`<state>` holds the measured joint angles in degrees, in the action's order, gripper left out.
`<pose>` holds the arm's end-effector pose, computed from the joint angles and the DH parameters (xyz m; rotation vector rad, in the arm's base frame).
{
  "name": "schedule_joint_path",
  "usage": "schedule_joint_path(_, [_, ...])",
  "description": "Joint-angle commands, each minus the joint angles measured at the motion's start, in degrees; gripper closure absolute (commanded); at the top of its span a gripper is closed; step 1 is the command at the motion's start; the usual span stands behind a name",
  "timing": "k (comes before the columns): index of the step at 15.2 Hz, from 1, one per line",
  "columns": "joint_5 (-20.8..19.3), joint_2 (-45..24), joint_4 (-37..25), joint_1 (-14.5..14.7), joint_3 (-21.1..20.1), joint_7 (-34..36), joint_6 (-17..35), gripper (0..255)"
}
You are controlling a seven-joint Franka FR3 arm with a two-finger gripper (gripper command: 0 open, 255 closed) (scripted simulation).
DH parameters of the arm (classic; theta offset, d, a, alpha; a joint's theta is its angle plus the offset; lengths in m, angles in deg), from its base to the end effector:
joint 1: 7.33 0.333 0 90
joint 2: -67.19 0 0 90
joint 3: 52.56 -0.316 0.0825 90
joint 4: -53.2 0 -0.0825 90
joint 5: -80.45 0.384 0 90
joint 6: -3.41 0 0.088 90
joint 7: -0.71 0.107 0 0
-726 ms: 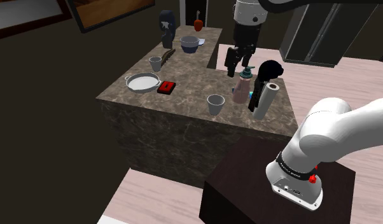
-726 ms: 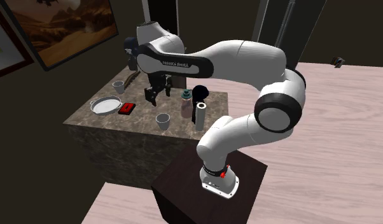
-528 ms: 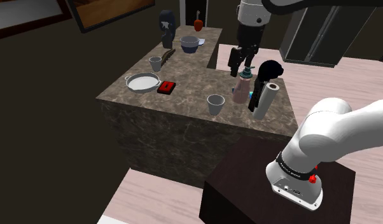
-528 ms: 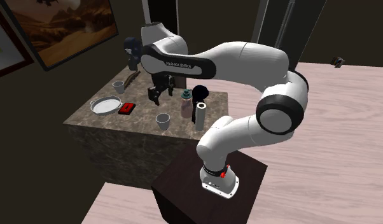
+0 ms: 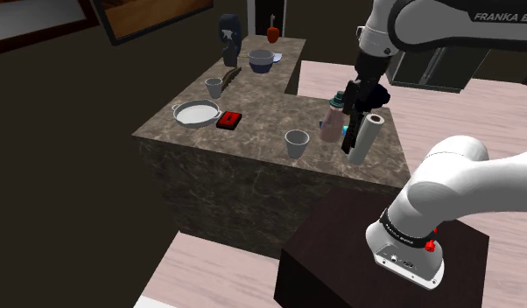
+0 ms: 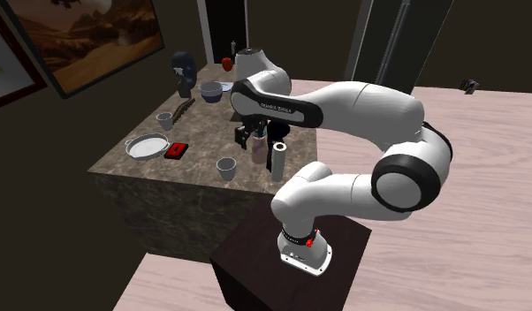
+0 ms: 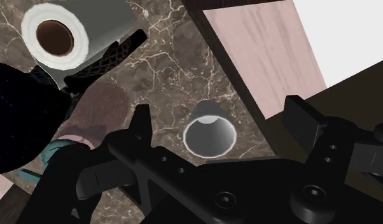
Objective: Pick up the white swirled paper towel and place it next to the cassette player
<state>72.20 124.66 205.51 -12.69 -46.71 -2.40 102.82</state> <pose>0.2570 -0.0682 0.5211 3.0727 -0.1224 0.1104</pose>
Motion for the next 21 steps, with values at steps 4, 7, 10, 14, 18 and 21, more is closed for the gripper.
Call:
schedule_joint_path(4, [-6.06, 5.19, 6.1, -4.7, 6.87, -5.47, 3.55, 0])
schedule_joint_path(7, [-10.12, 7.22, 8.96, -8.09, 11.63, -9.04, 6.04, 0])
schedule_joint_path(10, [-14.42, 8.1, 11.12, -11.66, 16.88, -12.79, 9.01, 0])
schedule_joint_path(14, [-17.12, 7.45, 13.02, -13.46, 20.13, -14.38, 12.32, 0])
schedule_joint_path(18, [-18.71, 5.81, 15.28, -13.95, 21.74, -14.19, 16.15, 0])
schedule_joint_path(21, [-19.36, 5.02, 16.11, -14.14, 22.39, -14.1, 17.74, 0])
